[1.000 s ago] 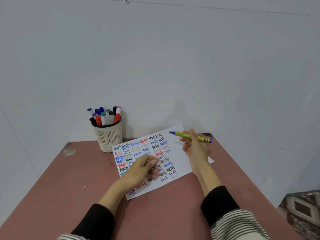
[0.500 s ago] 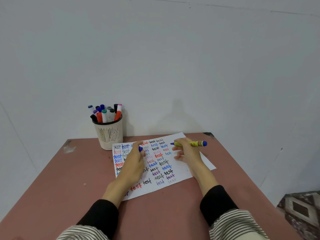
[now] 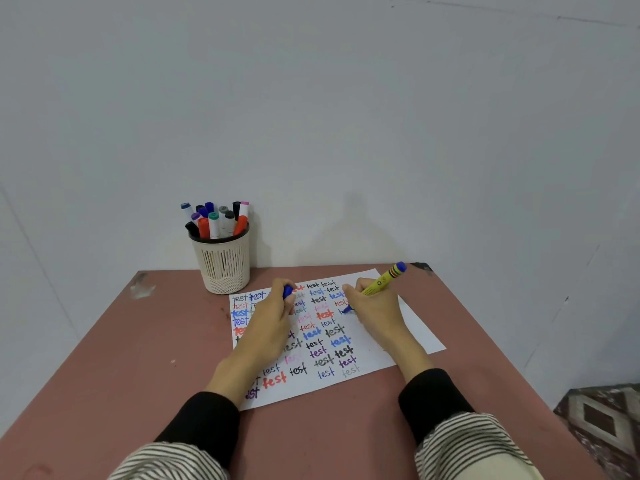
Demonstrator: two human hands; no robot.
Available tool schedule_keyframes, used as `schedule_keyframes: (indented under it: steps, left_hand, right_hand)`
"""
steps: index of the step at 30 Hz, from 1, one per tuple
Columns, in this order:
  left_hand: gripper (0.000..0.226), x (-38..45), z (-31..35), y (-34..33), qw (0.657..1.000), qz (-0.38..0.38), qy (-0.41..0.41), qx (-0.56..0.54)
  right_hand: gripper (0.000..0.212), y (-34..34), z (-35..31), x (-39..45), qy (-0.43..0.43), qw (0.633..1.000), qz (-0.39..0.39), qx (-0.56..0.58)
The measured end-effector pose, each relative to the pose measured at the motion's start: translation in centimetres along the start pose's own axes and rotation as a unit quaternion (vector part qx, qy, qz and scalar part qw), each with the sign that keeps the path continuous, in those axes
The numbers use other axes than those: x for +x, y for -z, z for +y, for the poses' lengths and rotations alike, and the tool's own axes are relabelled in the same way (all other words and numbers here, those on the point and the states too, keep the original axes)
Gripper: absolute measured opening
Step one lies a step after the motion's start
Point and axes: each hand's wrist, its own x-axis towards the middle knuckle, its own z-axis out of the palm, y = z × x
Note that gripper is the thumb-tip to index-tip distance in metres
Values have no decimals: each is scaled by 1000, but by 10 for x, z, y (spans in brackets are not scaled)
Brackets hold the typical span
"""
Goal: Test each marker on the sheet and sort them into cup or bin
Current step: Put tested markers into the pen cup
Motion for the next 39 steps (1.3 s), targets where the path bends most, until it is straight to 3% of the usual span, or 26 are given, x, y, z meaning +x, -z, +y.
schedule_keyframes:
  steps: [17,39]
  left_hand:
    - [15,3,-3,-1,1000,0,20,4]
    - [15,2,-5,0,1000,7,22,3]
  right_hand:
    - [43,-4,0,-4,28,998,-52,-34]
    - [47,-1,0,-5,30,998,-30,-36]
